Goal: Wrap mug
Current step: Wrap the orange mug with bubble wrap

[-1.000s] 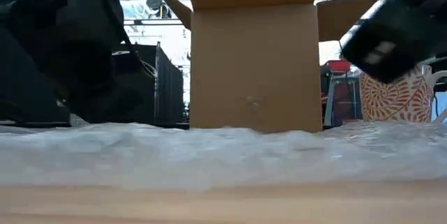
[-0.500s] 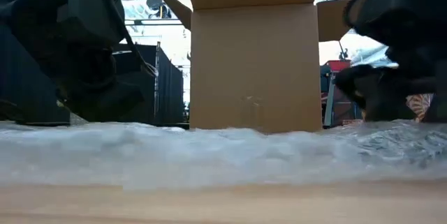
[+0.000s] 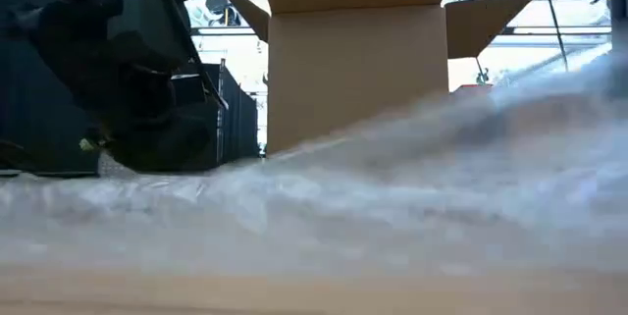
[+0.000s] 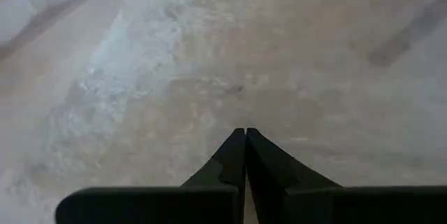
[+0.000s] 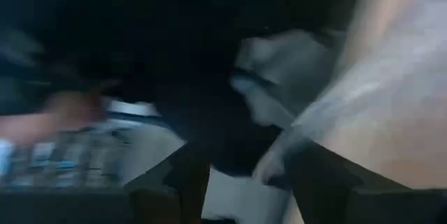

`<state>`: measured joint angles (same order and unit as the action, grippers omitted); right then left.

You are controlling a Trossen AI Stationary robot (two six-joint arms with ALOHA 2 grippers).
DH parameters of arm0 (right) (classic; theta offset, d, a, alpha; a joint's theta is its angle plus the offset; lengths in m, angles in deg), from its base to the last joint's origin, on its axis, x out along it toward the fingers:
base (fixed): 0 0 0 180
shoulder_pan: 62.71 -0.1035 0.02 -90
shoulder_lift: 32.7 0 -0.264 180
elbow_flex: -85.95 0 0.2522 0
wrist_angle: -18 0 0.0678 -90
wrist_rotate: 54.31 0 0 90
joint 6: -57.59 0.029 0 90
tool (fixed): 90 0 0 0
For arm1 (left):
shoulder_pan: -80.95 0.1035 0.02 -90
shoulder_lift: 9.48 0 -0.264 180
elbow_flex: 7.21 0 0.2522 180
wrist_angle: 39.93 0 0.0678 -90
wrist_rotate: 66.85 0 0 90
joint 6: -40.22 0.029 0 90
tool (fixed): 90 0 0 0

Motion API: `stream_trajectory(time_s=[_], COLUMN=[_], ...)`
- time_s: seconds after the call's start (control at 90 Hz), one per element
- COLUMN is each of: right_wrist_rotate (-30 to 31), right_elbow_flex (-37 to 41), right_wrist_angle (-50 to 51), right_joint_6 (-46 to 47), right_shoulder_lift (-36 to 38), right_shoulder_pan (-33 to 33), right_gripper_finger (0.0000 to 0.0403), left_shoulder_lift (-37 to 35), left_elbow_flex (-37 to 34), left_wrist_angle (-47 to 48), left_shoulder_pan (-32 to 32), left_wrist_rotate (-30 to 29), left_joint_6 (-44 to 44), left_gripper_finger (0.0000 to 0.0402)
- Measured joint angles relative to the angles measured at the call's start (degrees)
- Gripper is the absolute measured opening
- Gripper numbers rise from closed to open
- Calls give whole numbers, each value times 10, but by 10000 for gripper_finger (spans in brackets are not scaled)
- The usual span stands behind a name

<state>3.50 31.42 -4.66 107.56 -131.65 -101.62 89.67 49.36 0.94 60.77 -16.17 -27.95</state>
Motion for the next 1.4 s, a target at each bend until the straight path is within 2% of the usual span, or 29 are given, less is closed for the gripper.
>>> stream_trajectory(time_s=[0.122, 0.233, 0.3, 0.378, 0.467, 0.522, 0.656, 0.844, 0.978, 1.111, 1.222, 1.4], right_wrist_rotate=[14, 56, 100, 184, 250, 247, 190, 175, 253, 330, 369, 412], right_elbow_flex=[-1, -1, -1, -1, -1, 0, 0, -1, -2, -1, -1, -1], right_wrist_angle=[-57, -11, 31, 81, 137, 164, 265, 372, 561, 744, 787, 804], right_joint_6=[-23, -78, -132, -189, -218, -217, -194, -198, -195, -156, -140, -174], right_shoulder_lift=[37, 62, 77, 90, 94, 101, 155, 304, 398, 436, 439, 425], right_shoulder_pan=[21, 38, 50, 70, 94, 108, 136, 145, 140, 138, 138, 138], right_gripper_finger=[160, 160, 160, 160, 160, 160, 160, 160, 160, 160, 160, 160], left_shoulder_lift=[0, 0, 0, 1, 1, 1, 1, 1, 1, 1, 1, 1], left_elbow_flex=[0, 0, -1, -1, -1, -1, -1, -1, -1, -1, -1, -1], left_wrist_angle=[-1, -5, -14, -24, -25, -26, -26, -27, -27, -27, -27, -27], left_shoulder_pan=[0, 0, 0, 0, 0, 0, 0, -1, -1, -1, -1, 0], left_wrist_rotate=[-1, -2, -3, -3, -3, -3, -2, -1, -1, 0, 0, 0], left_joint_6=[0, 0, 0, 1, 7, 12, 12, 12, 12, 12, 11, 11], left_gripper_finger=[0, 0, 0, 0, 0, 0, 0, 0, 0, 0, 0, 0])
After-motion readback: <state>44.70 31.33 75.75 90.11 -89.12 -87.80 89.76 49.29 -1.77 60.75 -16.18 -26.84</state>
